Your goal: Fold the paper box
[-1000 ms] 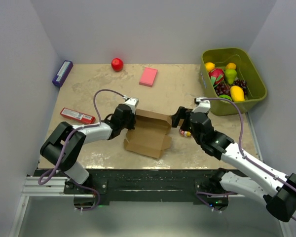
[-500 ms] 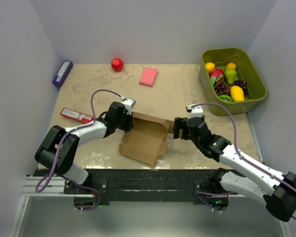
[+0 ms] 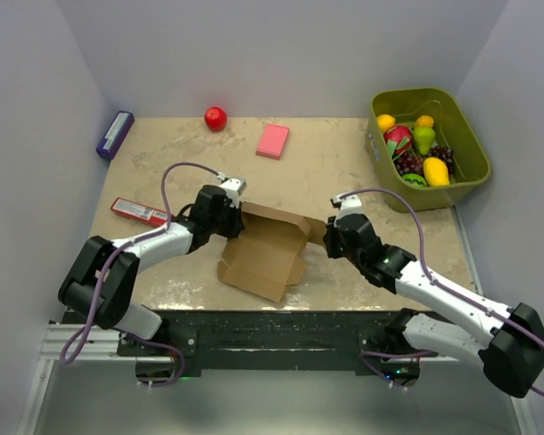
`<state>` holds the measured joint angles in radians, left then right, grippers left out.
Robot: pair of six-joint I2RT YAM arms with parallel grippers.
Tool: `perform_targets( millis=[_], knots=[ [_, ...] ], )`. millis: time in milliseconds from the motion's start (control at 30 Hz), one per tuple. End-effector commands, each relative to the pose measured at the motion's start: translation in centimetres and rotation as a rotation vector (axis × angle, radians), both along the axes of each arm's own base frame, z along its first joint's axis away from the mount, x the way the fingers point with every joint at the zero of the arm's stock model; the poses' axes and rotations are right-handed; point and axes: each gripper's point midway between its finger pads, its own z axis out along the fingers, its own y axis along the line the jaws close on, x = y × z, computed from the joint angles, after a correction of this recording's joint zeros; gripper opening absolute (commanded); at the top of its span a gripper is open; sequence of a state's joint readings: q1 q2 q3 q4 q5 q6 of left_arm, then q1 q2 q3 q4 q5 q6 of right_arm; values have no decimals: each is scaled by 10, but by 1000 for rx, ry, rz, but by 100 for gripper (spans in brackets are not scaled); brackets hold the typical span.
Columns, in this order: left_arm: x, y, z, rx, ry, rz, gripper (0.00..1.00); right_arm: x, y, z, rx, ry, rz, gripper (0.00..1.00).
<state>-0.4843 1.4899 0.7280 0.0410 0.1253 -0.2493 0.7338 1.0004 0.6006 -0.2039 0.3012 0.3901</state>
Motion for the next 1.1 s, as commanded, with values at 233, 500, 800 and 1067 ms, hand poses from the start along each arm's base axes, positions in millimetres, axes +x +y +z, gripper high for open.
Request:
perform_targets(
  millis=[233,500,800,1067],
  knots=[
    [48,30,12,44,-114,298,0,-5,14,18,110,-31,50,0],
    [51,29,14,32,-155,300,0,-3,10,15,101,-29,19,22],
    [31,42,5,83,-172,299,13,7,27,34,239,-12,-45,83],
    [6,35,14,29,-131,224,77,17,72,72,426,34,14,84]
  ],
)
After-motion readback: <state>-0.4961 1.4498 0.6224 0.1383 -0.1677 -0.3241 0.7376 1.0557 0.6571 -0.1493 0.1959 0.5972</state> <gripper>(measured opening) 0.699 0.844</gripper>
